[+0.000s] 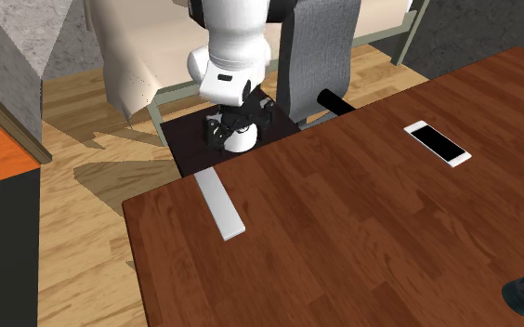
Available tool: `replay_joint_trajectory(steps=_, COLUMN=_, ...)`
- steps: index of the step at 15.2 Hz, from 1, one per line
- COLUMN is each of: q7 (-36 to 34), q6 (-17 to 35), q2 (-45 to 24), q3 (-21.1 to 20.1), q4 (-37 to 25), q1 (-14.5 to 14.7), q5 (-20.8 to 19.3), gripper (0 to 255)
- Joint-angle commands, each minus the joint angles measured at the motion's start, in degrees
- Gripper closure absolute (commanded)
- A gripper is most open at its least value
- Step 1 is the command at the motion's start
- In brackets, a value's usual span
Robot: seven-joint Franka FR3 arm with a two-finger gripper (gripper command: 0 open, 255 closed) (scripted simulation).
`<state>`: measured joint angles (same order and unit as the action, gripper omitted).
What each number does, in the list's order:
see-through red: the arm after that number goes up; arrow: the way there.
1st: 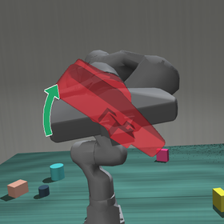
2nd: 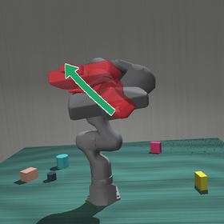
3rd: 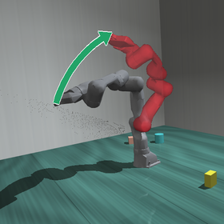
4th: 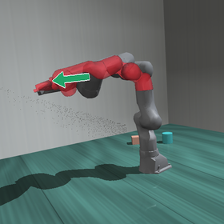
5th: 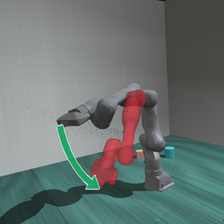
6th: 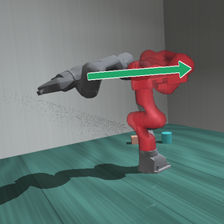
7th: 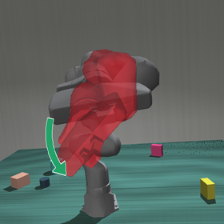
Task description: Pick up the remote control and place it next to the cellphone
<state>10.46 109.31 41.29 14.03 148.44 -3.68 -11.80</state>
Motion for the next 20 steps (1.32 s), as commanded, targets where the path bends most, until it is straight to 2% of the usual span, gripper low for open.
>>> replay_joint_trajectory(steps=1, q7=1.5, q6=3.7, q2=-2.6, q3=2.3, q4=1.3, q1=-0.7, q5=-1.0, gripper=0)
replay_joint_trajectory(steps=9, q7=8.2, q6=17.5, q2=-15.4, q3=11.5, q4=3.5, q1=-2.7, q5=-3.0, gripper=0)
replay_joint_trajectory(steps=17, q7=8.8, q6=25.2, q2=-20.3, q3=13.3, q4=6.4, q1=-2.3, q5=-2.9, gripper=0)
replay_joint_trajectory(steps=20, q7=8.8, q6=25.2, q2=-20.3, q3=13.3, q4=6.4, q1=-2.3, q5=-2.9, gripper=0)
